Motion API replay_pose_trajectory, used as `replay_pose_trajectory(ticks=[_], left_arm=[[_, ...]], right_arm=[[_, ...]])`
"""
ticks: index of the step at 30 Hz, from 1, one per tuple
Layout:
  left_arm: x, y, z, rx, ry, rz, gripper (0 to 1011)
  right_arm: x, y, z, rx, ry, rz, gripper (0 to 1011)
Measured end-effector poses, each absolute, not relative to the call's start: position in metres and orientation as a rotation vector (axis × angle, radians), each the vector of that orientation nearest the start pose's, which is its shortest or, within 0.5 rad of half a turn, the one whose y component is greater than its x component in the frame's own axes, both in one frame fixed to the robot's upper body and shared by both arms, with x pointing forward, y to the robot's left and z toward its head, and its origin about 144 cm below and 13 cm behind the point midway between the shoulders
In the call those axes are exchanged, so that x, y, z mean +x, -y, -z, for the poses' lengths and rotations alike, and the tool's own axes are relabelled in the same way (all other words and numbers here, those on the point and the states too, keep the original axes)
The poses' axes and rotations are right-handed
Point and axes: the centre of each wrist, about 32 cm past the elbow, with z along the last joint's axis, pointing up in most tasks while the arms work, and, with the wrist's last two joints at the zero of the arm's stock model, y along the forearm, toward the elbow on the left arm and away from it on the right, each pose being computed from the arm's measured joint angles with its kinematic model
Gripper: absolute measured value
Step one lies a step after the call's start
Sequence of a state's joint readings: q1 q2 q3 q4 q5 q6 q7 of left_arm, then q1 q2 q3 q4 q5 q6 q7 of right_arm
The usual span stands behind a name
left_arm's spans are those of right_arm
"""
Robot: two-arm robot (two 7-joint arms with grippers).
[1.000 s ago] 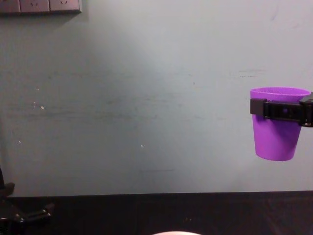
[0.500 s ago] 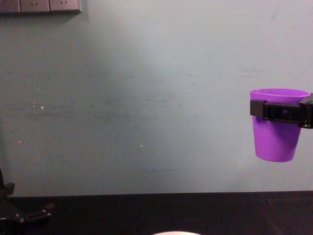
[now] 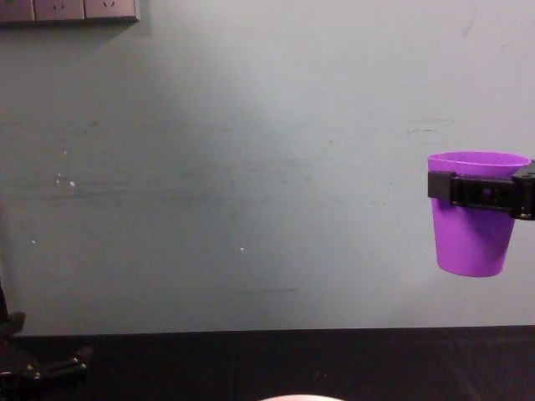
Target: Pick up the cup and pour the mung beans from the cup into the bowl.
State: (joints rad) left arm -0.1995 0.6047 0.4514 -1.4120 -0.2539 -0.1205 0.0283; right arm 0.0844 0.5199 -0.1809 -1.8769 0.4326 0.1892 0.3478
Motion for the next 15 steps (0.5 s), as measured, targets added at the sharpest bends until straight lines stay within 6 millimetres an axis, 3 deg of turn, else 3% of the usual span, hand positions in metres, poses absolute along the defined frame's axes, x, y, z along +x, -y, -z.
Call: replay_pose_trajectory(ticks=[15], left_arm=[[0.4886, -0.3097, -1.1398, 0.304, 0.285, -1.248, 1003]], right_arm=[[0.4589, 0.2787, -1.2623, -0.033, 0.131, 0.933, 723]])
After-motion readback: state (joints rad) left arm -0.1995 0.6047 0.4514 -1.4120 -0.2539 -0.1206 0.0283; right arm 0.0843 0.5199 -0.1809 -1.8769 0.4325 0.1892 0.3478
